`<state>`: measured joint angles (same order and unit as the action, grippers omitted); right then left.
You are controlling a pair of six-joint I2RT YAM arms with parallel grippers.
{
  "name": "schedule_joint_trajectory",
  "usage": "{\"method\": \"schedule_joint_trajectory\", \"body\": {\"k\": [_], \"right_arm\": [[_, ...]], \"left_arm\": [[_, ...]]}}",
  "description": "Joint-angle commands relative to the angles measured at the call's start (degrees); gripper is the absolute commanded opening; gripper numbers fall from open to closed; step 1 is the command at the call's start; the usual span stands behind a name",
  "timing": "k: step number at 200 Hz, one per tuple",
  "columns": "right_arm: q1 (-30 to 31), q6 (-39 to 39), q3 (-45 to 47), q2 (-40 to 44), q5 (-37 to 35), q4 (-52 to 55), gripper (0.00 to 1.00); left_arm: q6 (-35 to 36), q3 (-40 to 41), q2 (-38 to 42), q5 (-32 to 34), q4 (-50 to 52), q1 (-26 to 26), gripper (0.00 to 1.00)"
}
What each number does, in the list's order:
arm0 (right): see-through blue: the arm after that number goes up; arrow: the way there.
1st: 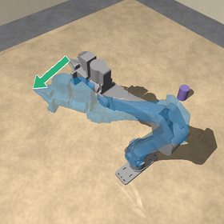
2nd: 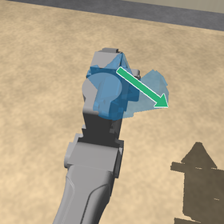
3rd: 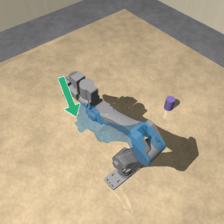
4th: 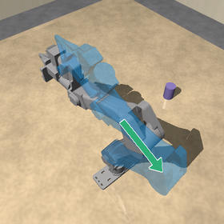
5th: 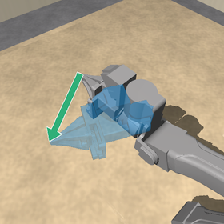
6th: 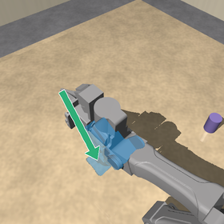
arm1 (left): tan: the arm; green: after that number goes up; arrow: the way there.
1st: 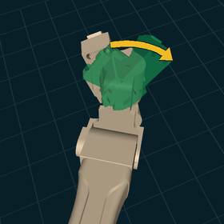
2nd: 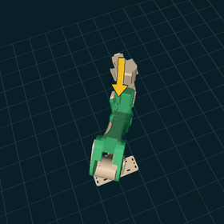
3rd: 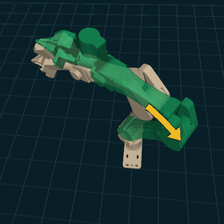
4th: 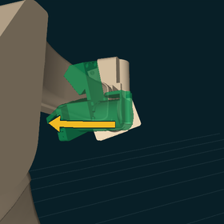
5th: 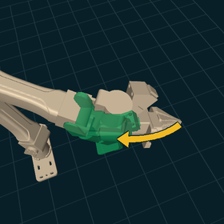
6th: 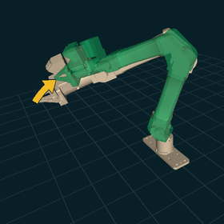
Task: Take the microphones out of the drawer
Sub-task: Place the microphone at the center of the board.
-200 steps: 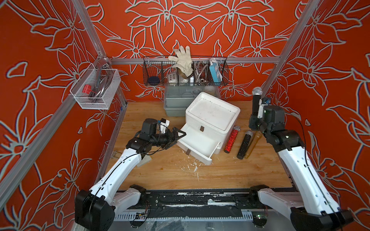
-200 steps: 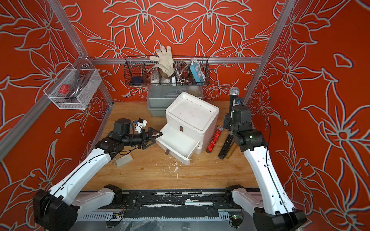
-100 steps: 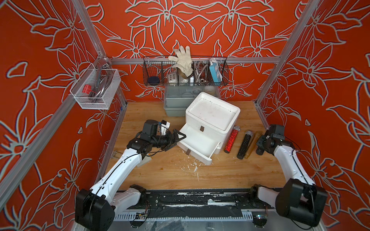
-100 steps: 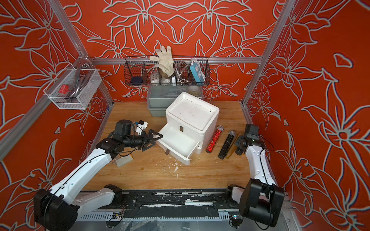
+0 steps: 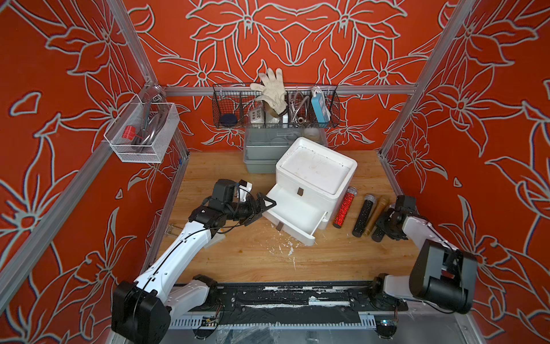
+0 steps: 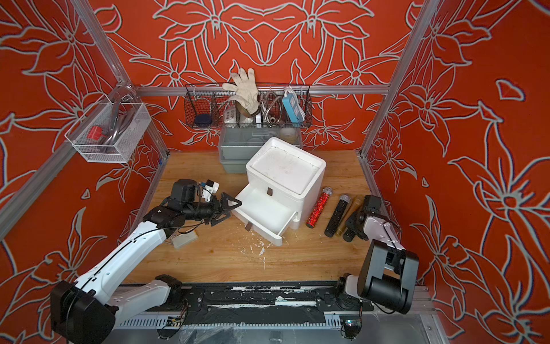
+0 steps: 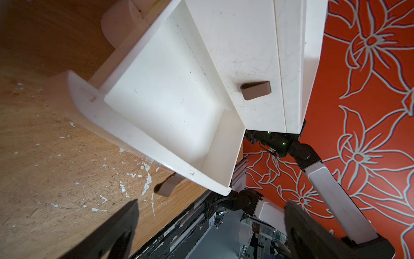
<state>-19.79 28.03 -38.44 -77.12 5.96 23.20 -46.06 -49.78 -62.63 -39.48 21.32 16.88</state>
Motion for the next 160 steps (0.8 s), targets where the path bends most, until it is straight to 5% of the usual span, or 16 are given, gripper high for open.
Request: {"method": "schedule_joint_trajectory", "body": {"k": [1, 61, 124, 138, 149, 160], "right_arm": [[-0.3, 2.1, 0.9, -1.2, 3.4, -1.1, 0.04], [-0.4, 3.0, 2.4, 2.9, 1.3, -0.6, 0.5], [-0.3, 2.9, 1.7, 5.3, 2.0, 0.3, 0.71], [-0.3, 3.0, 1.0, 6.1, 2.1, 1.1, 0.81], [-0.3, 2.9, 0.4, 7.1, 2.3, 1.5, 0.99], [-0.3, 2.7, -0.3, 8.1, 2.2, 2.5, 1.0]], "left_arm": [[0.0, 0.6, 0.8, 0.9, -0.6, 0.2, 1.0], [-0.7, 1.2, 0.8, 1.3, -1.4, 0.2, 1.0], [-0.9, 1.7, 1.2, 1.9, -0.7, 0.1, 1.0], [-1.2, 2.1, 1.4, 2.5, -0.6, 0.2, 1.0], [-1.4, 2.4, 1.7, 2.6, -0.8, 0.1, 1.0], [-1.7, 2.6, 1.7, 2.6, -0.9, 0.1, 1.0]]}}
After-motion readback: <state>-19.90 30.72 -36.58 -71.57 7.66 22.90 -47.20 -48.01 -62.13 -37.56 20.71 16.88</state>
